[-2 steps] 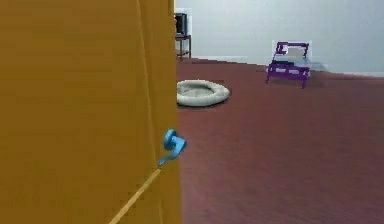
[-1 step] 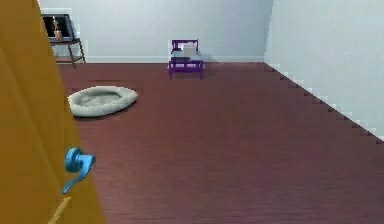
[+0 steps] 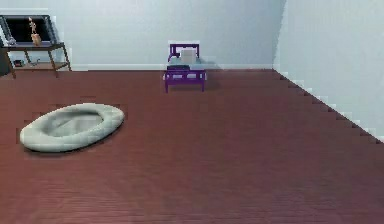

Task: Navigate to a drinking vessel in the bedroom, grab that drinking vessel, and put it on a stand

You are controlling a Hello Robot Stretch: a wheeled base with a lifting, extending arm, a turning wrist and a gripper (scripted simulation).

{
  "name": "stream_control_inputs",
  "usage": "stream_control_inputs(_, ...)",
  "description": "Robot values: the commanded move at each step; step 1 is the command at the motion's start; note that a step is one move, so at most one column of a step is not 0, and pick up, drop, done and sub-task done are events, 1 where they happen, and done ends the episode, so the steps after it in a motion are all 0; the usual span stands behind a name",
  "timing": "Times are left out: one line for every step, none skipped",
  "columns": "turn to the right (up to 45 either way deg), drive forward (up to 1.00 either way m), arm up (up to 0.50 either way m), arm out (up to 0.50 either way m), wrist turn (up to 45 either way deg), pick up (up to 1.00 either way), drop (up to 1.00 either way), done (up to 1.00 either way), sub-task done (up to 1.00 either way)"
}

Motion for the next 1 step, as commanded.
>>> stream_control_inputs(-24.0, 0.0, 0.0, 0.0, 0.0, 0.0, 0.0, 0.0, 0.0)
